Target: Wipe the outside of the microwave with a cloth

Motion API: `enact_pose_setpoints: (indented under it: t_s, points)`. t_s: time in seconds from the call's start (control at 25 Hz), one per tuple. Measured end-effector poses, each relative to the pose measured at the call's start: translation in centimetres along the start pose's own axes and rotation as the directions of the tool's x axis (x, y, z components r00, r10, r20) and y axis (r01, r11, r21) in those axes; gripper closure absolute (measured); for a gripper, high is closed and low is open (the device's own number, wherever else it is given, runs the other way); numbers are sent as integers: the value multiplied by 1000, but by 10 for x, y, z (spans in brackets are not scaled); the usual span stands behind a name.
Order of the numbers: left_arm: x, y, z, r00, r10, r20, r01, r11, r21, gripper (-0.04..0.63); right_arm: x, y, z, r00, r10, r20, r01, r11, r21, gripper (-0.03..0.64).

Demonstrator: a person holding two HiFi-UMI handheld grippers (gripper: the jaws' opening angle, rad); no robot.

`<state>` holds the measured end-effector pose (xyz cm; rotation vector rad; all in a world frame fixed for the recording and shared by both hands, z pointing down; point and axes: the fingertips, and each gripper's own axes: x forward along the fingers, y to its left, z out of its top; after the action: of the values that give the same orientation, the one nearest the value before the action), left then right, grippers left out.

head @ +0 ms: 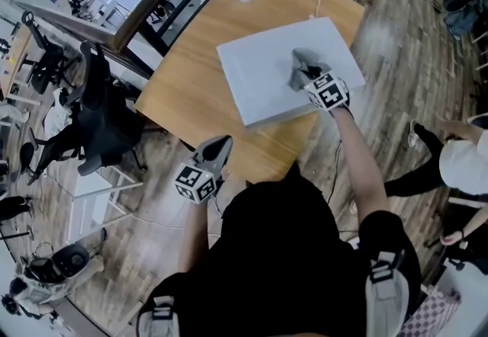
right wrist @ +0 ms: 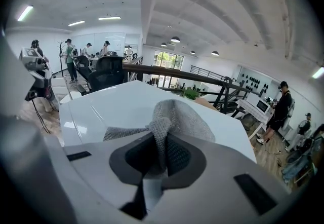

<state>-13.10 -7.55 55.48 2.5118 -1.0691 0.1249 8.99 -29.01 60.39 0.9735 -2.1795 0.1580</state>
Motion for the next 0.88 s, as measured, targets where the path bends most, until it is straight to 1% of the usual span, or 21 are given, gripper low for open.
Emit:
enact_pose_setpoints:
  t_s: [0.36, 0.64, 0.88]
  points:
    - [-17, 7, -10, 998, -55, -14, 55, 998, 10, 594, 9, 43, 16, 1000, -15, 7, 15, 1000, -10, 591]
    - [-31, 21, -12, 998, -61, -13, 61, 998, 12, 594, 20, 74, 32, 1000, 3, 14, -2, 1000, -29, 591]
    - [-44, 29, -14, 998, -66, -9, 67, 998, 11, 594, 29, 108, 48, 999, 35, 14, -34, 998, -60, 591]
